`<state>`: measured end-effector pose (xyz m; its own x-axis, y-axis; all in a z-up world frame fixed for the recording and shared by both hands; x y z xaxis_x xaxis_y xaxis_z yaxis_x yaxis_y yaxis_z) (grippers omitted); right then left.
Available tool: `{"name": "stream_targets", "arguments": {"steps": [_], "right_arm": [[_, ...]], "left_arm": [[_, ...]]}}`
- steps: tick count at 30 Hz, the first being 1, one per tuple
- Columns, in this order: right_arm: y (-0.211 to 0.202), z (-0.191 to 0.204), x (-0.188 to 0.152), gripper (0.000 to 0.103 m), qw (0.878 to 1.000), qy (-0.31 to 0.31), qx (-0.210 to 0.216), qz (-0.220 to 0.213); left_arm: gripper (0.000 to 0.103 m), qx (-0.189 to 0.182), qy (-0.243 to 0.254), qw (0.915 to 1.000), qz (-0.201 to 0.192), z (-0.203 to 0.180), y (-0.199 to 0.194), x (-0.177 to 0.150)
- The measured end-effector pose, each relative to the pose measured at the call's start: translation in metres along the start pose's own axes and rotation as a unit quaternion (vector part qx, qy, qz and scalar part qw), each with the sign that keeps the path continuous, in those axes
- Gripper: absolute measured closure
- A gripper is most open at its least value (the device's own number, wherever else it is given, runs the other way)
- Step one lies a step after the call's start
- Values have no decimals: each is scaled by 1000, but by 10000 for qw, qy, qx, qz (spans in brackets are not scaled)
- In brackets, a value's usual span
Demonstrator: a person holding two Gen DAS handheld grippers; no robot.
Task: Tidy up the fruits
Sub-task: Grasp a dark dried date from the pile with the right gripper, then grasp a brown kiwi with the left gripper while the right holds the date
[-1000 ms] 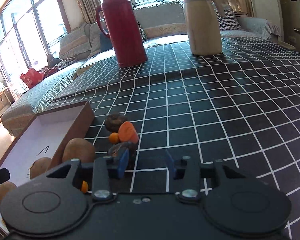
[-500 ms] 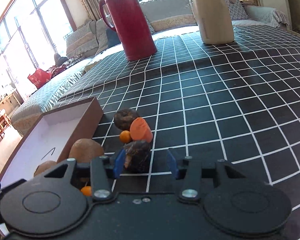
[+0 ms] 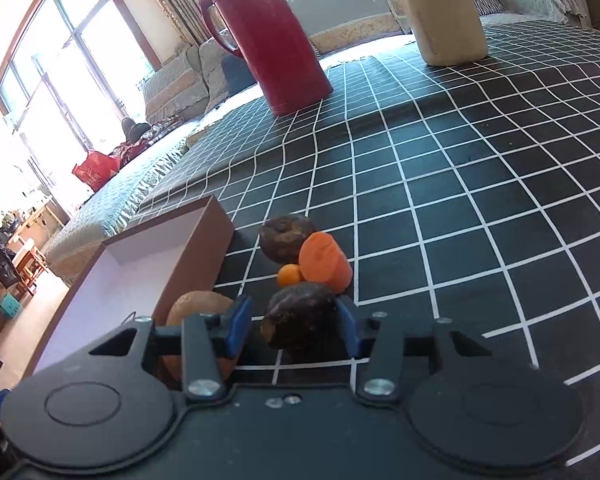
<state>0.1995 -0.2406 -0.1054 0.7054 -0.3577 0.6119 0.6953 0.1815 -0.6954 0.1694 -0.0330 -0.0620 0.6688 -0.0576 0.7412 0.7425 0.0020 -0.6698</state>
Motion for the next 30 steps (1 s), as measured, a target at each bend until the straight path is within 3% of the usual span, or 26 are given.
{"name": "stream_targets", "arguments": {"steps": [4,19,27,30], "right_arm": [[-4,-5,-1,64,9998,194,78,-50],[-50,-70,0,65,9960,376,-721,-375],[-67,-92,1,66,9930,391,-998,-503],[-69,-97,2,66,9932,451,-961,-479]], "left_arm": [[0,-16,36,10000,-14,-3,-1,1],[0,-216,478,9985,-171,-45,-10,3],[0,-419,1133,9909,-601,-91,-24,19],[0,-513,1576,9850,-483,-110,-15,27]]}}
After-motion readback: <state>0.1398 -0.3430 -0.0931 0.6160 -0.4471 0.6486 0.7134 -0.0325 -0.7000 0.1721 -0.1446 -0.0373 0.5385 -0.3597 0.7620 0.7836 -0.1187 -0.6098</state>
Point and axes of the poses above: each gripper's, at about its wrist camera, not at the fingertips, and y roughly the way its jaws point, z to its left, x to its top, the point moved 10 cm from there along y, roughly the way its jaws point, and after that the axes turned 9 degrees about z, right-handed, at the moved point
